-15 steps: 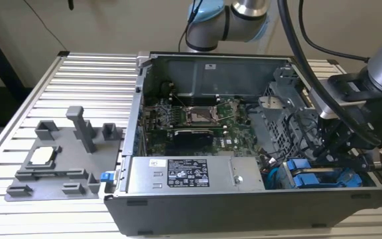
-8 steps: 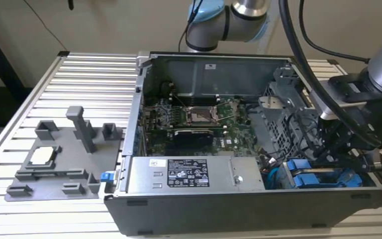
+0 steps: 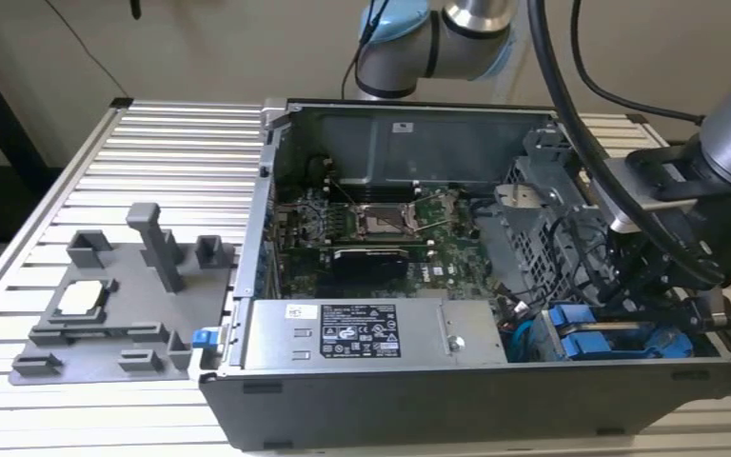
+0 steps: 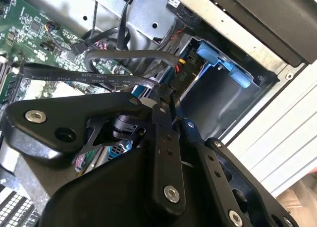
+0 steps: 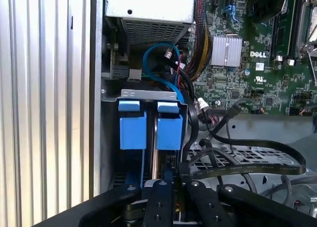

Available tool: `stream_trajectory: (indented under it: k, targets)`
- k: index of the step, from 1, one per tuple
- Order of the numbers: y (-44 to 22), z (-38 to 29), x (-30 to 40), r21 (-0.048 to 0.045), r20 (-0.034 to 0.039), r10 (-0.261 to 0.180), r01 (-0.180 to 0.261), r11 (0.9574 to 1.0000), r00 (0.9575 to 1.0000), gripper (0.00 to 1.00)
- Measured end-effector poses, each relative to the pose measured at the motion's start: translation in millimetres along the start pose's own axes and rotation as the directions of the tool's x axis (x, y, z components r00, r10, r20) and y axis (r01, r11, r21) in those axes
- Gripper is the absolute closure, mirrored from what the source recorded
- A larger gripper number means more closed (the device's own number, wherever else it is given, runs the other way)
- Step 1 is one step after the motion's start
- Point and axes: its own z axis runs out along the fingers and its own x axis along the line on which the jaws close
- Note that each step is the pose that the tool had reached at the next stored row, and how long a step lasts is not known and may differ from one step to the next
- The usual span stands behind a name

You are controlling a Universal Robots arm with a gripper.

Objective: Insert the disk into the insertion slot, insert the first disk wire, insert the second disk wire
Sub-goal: 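Insert the second disk wire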

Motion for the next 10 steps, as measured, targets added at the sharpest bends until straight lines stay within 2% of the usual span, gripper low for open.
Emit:
stream_trajectory:
  k: [3, 4, 5, 8, 9, 10]
  targets:
    - [0.0, 0.4, 0.0, -0.0006, 0.0007, 0.000, 0.000, 1.0000, 1.0000, 0.83]
    - [0.0, 0.5, 0.0, -0.0007, 0.0009, 0.000, 0.000, 1.0000, 1.0000, 0.77]
    - [0.0, 0.5, 0.0, -0.0009, 0.0010, 0.000, 0.000, 1.0000, 1.0000, 0.77]
    - [0.0, 0.4, 0.0, -0.0021, 0.0008, 0.000, 0.000, 1.0000, 1.0000, 0.58]
    - [0.0, 0.2, 0.0, -0.0028, 0.0007, 0.000, 0.000, 1.0000, 1.0000, 0.58]
    - [0.0, 0.1, 0.0, -0.0035, 0.0008, 0.001, -0.001, 1.0000, 1.0000, 0.52]
